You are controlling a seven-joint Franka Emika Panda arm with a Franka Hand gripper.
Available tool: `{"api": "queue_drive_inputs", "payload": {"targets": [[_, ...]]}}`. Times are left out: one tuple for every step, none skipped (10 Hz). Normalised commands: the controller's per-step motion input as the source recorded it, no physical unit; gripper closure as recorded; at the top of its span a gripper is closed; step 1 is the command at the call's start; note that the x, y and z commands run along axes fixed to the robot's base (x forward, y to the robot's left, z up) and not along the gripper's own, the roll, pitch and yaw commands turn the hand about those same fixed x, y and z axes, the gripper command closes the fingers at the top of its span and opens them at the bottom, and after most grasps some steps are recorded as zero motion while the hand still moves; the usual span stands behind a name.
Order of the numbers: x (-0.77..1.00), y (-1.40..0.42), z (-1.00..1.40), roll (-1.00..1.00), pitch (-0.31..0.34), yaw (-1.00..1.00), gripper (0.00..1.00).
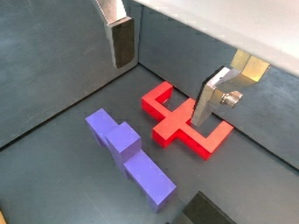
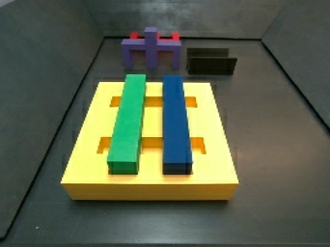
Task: Pick up the purple object. Move up. Move to above the board. Insert the purple object.
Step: Pick up the purple object.
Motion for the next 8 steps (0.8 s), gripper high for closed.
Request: {"api": "queue_drive_inputs", "payload": {"targets": [[0.00, -0.01, -0.04, 0.00, -0.009, 0.00, 0.00], [0.00, -0.27, -0.21, 0.00, -0.050, 0.00, 0.00], [0.00, -0.33, -0.40, 0.00, -0.093, 0.00, 0.00], [-0.02, -0.37, -0.52, 0.00, -0.104, 0.00, 0.00], [0.00, -0.28, -0.62, 0.00, -0.113, 0.00, 0.00], [0.00, -0.17, -0.80, 0.00, -0.160, 0.00, 0.00], [0.00, -0.15, -0.73, 0.04, -0.119, -0.14, 0.00], [-0.26, -0.01, -0.38, 0.07, -0.017, -0.24, 0.00]]}}
